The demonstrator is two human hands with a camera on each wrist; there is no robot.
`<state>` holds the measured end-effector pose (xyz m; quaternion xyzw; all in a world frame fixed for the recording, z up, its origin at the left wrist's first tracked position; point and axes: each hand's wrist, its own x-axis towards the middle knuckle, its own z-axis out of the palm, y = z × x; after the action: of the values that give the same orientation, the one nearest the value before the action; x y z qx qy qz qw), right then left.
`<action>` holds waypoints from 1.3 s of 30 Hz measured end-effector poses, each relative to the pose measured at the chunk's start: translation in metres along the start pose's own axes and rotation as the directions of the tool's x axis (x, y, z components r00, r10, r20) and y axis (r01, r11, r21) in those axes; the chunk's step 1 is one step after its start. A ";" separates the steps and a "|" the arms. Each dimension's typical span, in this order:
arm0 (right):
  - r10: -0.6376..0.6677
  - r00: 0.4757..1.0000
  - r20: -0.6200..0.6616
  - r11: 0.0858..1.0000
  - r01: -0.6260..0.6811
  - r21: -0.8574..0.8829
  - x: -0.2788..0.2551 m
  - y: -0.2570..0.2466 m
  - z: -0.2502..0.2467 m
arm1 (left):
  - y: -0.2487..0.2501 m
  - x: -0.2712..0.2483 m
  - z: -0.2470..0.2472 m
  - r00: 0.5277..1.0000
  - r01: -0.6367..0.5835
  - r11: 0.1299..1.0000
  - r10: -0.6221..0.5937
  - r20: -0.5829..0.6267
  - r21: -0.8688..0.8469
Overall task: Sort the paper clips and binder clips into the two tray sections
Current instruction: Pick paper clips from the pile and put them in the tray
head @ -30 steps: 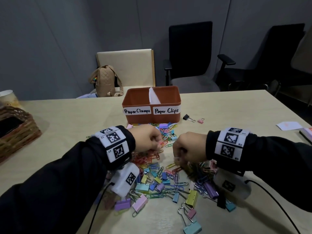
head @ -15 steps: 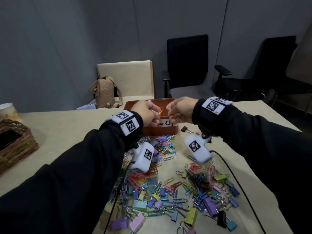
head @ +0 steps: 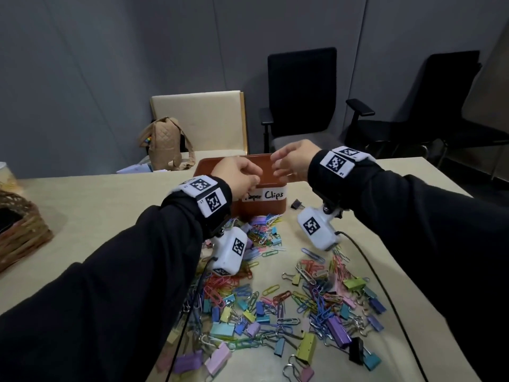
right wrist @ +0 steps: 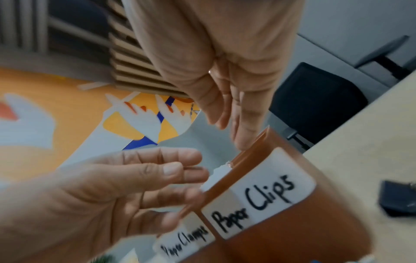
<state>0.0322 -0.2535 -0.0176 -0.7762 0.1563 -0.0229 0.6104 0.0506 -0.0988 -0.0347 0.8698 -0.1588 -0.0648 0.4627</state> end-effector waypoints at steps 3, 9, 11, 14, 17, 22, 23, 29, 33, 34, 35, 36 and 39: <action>-0.093 0.983 0.157 0.960 0.130 -0.247 -0.025 0.014 -0.016 | -0.002 -0.016 0.007 0.995 -0.097 0.990 0.094 0.038 0.103; 0.122 0.898 0.423 0.456 0.328 -0.827 -0.057 0.055 -0.046 | 0.003 -0.043 0.039 0.878 -0.354 0.837 0.144 0.457 0.416; 0.188 0.864 0.467 0.260 0.414 -0.872 -0.066 0.065 -0.054 | 0.002 -0.048 0.052 0.821 -0.442 0.747 0.114 0.559 0.497; 0.233 0.836 0.497 0.176 0.466 -0.867 -0.072 0.081 -0.066 | 0.005 -0.053 0.068 0.787 -0.500 0.701 0.124 0.604 0.508; 0.233 0.836 0.496 0.195 0.459 -0.867 -0.073 0.090 -0.072 | 0.009 -0.056 0.082 0.780 -0.531 0.673 0.150 0.608 0.516; 0.159 0.813 0.560 0.247 0.516 -0.820 -0.076 0.099 -0.078 | 0.011 -0.058 0.093 0.717 -0.611 0.563 0.096 0.690 0.556; 0.146 0.804 0.576 0.255 0.532 -0.807 -0.078 0.100 -0.079 | 0.010 -0.057 0.093 0.714 -0.617 0.549 0.089 0.694 0.564; 0.039 0.775 0.631 0.287 0.596 -0.750 -0.083 0.106 -0.081 | 0.004 -0.057 0.087 0.733 -0.595 0.548 0.071 0.677 0.587; -0.002 0.781 0.624 0.334 0.589 -0.736 -0.081 0.112 -0.077 | -0.005 -0.058 0.082 0.754 -0.530 0.592 0.001 0.657 0.607; 0.005 0.788 0.615 0.350 0.575 -0.739 -0.080 0.112 -0.076 | -0.007 -0.059 0.080 0.754 -0.518 0.603 -0.013 0.656 0.607; 0.016 0.796 0.605 0.357 0.561 -0.747 -0.081 0.112 -0.076 | -0.010 -0.059 0.079 0.755 -0.507 0.612 -0.023 0.655 0.607; 0.029 0.804 0.594 0.352 0.548 -0.759 -0.081 0.111 -0.075 | -0.012 -0.060 0.078 0.757 -0.501 0.618 -0.027 0.652 0.606; 0.067 0.816 0.574 0.296 0.533 -0.793 -0.083 0.110 -0.072 | -0.014 -0.062 0.073 0.766 -0.486 0.632 -0.023 0.642 0.603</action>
<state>-0.0870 -0.3216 -0.0918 -0.9707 -0.1464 0.1818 0.0572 -0.0239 -0.1279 -0.0894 0.8830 -0.4247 -0.1997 -0.0024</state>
